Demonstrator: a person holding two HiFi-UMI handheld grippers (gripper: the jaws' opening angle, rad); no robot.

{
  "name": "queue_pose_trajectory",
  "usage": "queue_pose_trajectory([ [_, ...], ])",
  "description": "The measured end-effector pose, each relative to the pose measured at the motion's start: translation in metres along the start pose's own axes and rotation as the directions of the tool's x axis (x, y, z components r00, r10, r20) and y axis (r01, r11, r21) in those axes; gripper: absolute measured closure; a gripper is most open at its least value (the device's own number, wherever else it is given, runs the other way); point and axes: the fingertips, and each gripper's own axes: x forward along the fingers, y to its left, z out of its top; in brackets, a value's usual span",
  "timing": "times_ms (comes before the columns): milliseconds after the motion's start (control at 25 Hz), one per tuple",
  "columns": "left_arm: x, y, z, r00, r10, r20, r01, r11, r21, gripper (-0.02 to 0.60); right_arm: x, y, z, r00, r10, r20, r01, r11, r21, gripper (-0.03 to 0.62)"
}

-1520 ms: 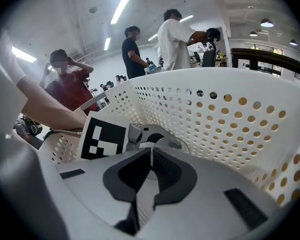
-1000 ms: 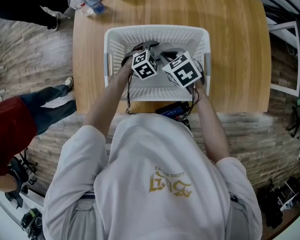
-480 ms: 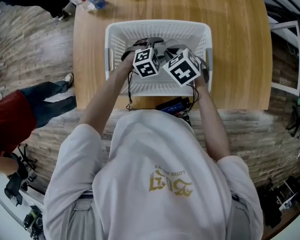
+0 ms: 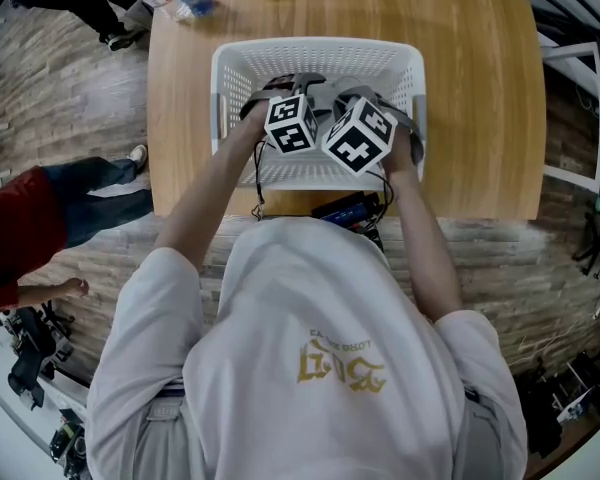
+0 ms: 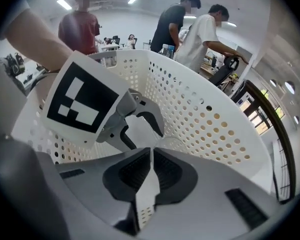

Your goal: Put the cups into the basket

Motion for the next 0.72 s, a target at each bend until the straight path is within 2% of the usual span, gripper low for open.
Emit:
queue_pose_trajectory([
  [160,0.000,-0.002,0.000,1.000,-0.006,-0.006,0.006,1.000,-0.003,0.288,0.000,-0.001,-0.003,0.997,-0.067,-0.045,0.061,0.992,-0.111,0.570],
  [240,-0.001,-0.001,-0.001,1.000,-0.004,-0.012,0.004,1.000,-0.004,0.287,0.002,0.001,-0.001,0.997,-0.069,-0.042,0.063,0.990,-0.127,0.569],
  [520,-0.001,-0.005,-0.011,0.996,-0.017,-0.083,0.013,0.999,-0.039,0.287,0.005,0.002,0.002,0.999,-0.051,-0.005,0.050,0.994,-0.097,0.569],
  [720,-0.003,-0.009,-0.012,0.995,-0.038,-0.091,0.037,0.999,-0.008,0.287,0.006,-0.003,0.008,0.998,-0.057,0.038,0.058,0.997,-0.042,0.566],
])
